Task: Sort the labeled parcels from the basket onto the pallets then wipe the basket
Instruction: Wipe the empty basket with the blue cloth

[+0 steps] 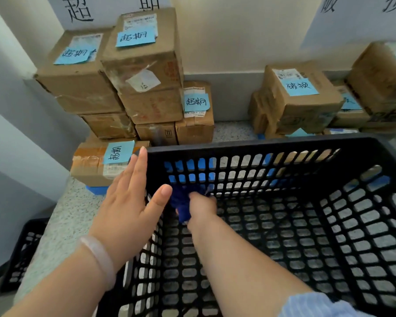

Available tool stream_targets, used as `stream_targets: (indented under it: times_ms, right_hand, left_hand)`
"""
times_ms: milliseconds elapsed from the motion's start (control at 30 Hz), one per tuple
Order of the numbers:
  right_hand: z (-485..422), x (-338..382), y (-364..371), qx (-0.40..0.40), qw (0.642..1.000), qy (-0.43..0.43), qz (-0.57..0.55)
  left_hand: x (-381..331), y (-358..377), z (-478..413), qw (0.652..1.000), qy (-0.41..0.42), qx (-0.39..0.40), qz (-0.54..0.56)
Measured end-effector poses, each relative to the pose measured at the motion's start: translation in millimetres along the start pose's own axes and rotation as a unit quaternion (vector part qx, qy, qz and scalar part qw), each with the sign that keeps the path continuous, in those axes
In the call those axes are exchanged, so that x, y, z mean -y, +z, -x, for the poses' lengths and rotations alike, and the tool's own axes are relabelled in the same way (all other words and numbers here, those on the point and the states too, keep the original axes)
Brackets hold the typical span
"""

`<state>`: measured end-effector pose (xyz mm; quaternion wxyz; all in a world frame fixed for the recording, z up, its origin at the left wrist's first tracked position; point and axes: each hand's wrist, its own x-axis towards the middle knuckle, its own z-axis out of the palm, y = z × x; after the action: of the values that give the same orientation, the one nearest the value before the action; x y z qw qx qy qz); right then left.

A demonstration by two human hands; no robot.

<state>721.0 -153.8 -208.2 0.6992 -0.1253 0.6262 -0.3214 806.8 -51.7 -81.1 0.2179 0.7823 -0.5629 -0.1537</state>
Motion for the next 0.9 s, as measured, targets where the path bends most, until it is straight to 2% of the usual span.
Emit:
stream_targets:
  times_ms: [233,367,467,567,633,767,900]
  right_hand:
    - [-29,62,-86,-0.042,0.998,-0.044,0.03]
    - [-41,79,-124,-0.11,0.988,-0.101,0.032]
    - [-35,92,-147,-0.193,0.97,-0.148,-0.002]
    - [-31,108,-176,-0.303,0.932,-0.182,-0.079]
    - [-34,120,-191,-0.343,0.915,-0.198,-0.081]
    - [-42,128,-182,-0.324,0.919,-0.212,-0.069]
    - [-46,111,-154,-0.332,0.92,-0.207,-0.038]
  left_hand:
    - [-3,-1,-1,0.999,-0.003,-0.009,0.038]
    - [-5,-1,-1,0.999,-0.003,-0.016,0.039]
    - [-7,-2,-1,0.999,-0.004,-0.022,0.044]
    - [2,3,-3,0.999,0.008,-0.036,0.036]
    - [13,7,-7,0.999,0.019,-0.043,0.027]
    - [31,14,-13,0.999,0.02,-0.036,0.017]
    - [19,11,-10,0.999,0.012,-0.029,0.009]
